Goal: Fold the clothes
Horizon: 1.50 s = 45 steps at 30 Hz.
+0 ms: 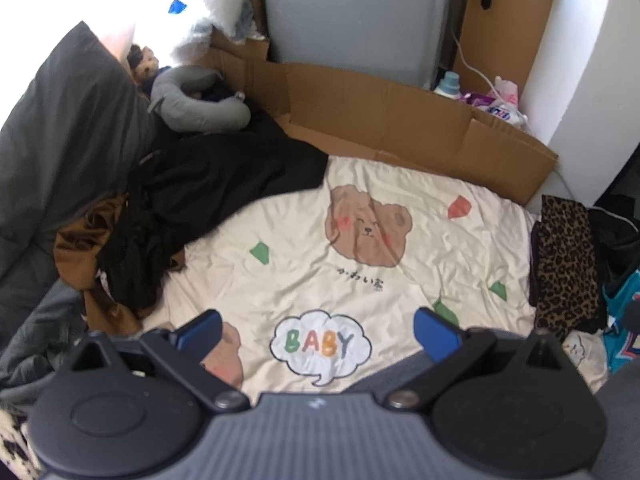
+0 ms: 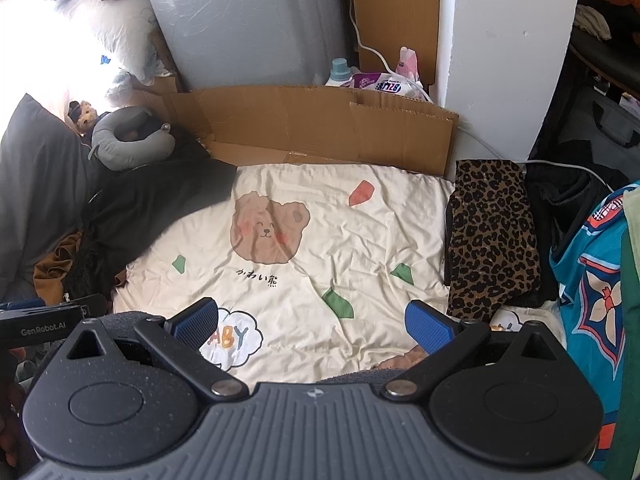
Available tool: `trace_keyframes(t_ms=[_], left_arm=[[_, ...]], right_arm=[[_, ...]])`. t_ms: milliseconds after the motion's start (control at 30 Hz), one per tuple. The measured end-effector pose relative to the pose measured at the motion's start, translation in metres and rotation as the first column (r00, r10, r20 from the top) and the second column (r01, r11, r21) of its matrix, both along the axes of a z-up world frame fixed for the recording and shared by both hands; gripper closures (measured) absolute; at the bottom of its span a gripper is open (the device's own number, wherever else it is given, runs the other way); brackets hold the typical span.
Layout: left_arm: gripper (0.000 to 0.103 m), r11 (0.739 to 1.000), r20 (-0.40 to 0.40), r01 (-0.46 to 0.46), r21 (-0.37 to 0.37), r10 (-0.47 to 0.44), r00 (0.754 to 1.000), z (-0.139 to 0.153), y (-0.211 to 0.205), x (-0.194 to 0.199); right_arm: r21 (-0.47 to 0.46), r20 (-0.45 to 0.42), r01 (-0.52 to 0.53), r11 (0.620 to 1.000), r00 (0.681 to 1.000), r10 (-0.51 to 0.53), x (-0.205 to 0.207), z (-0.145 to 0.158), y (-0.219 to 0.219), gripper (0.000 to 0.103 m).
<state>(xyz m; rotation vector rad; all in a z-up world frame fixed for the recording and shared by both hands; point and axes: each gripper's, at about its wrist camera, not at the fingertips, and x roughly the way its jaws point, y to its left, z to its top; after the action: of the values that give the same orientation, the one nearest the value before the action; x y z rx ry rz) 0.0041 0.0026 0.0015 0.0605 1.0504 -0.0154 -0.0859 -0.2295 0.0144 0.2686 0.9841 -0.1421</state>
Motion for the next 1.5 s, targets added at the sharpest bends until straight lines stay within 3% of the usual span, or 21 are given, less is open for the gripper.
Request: trace_keyframes(t_ms=[200, 233, 300, 833, 1500], left_arm=[[0.0, 1.0, -0.028, 0.003, -0.007, -0.003, 1.0, 0.002, 0.005, 0.004], [0.0, 0.999, -0.023, 0.046, -0.008, -0.046, 0.999, 0.003, 0.005, 0.004], [0.0, 0.999, -0.028, 0.05, -0.02, -0.05, 0.998, 0.004, 0.006, 0.005], [0.001, 0.998, -0.032, 0.036, -0.058, -0.038, 0.999, 0.017, 0.025, 0.015], [0.0, 0.996, 0.0, -0.025, -0.08, 0.025, 1.0, 0.025, 0.101, 0.043]], right_arm=[[0.007, -0.009, 0.001, 1.0, 1.0, -0.001, 0.001, 0.003, -0.001, 0.0], [0.004, -0.009, 0.0, 1.0, 1.0, 0.0, 0.0, 0.004, 0.0, 0.0], [0.0, -0.015, -0.009, 1.0, 1.0, 0.009, 0.0, 0.005, 0.001, 0.0], [-0.012, -0.011, -0.035, 0.999, 0.999, 0.035, 0.007, 0.02, 0.01, 0.0], [-0.04, 0.005, -0.06, 0.997, 0.998, 0.06, 0.026, 0.027, 0.021, 0.0]])
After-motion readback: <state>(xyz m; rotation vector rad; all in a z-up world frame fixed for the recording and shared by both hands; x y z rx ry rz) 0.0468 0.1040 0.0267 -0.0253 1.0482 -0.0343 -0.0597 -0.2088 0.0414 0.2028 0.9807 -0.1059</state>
